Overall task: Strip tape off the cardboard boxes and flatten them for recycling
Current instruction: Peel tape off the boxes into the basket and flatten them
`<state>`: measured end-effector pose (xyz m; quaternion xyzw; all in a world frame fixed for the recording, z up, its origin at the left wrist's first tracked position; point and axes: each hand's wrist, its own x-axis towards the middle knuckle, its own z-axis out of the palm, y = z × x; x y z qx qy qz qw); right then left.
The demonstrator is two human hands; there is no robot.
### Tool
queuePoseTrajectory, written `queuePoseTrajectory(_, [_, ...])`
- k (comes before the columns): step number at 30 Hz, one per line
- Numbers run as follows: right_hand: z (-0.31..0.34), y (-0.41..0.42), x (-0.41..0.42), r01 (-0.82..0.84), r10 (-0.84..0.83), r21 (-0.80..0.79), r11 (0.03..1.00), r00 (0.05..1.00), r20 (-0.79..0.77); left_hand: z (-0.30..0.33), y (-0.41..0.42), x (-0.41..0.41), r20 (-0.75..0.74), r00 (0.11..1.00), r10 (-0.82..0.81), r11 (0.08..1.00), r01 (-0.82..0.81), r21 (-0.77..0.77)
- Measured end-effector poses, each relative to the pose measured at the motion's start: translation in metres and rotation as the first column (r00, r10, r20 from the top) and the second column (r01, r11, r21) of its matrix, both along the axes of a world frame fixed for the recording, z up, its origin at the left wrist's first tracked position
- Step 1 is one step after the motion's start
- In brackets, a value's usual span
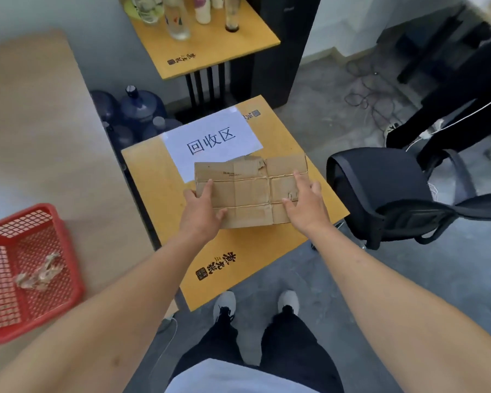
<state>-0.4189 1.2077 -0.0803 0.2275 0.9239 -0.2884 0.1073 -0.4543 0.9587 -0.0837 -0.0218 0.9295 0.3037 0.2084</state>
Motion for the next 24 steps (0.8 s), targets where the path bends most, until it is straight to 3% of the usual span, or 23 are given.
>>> queuePoseTrajectory(6, [-0.044,0.038,-0.062,-0.241,0.237,0.011,0.970,0.960,0.147,-0.039,0.043,-0.011,0.096,0.974,0.206,0.978,-0.204,-0.036])
queuePoseTrajectory(13, [-0.094,0.055,-0.104,-0.481,0.478,-0.042,0.876,0.852,0.214,-0.081,0.073,-0.010,0.106,0.906,0.411,0.907,-0.395,-0.145])
queuePoseTrajectory(17, [-0.114,0.053,-0.119,-0.549,0.531,0.031,0.835,0.821,0.211,-0.097,0.075,-0.017,0.103,0.905,0.413,0.898,-0.385,-0.213])
queuePoseTrajectory(21, [-0.122,0.048,-0.128,-0.589,0.558,0.300,0.750,0.808,0.192,-0.112,0.073,-0.026,0.046,0.930,0.365,0.883,-0.330,-0.334])
queuePoseTrajectory(24, [-0.126,0.041,-0.132,-0.647,0.661,0.341,0.682,0.745,0.092,-0.119,0.071,-0.035,-0.096,0.977,0.190,0.881,-0.213,-0.423])
